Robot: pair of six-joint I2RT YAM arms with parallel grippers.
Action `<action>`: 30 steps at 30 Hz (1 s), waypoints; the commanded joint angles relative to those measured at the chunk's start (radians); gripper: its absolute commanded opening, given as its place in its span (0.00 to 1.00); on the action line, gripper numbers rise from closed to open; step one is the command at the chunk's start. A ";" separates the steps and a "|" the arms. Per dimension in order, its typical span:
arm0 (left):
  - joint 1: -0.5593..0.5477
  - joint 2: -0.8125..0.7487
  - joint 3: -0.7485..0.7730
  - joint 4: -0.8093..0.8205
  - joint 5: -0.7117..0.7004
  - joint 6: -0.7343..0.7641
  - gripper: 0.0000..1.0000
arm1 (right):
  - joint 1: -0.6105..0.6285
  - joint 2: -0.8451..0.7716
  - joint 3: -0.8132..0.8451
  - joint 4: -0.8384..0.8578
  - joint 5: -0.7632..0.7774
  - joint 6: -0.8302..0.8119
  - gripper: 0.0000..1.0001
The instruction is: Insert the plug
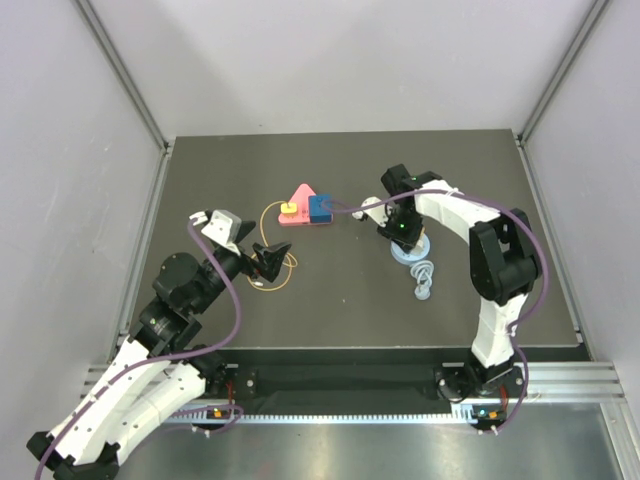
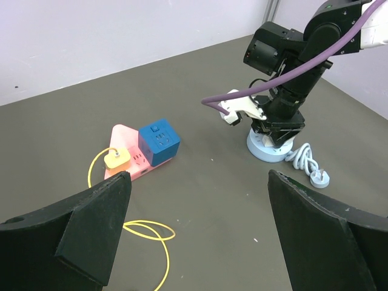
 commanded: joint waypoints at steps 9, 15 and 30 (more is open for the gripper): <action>-0.003 -0.015 0.004 0.052 0.001 0.012 0.98 | 0.006 -0.005 0.048 0.010 0.041 0.028 0.06; -0.003 -0.013 0.000 0.051 -0.005 0.016 0.98 | 0.018 -0.059 0.191 -0.004 0.042 0.040 0.28; -0.003 -0.016 -0.005 0.043 -0.007 0.017 0.98 | 0.052 -0.190 0.307 -0.017 0.071 0.152 0.57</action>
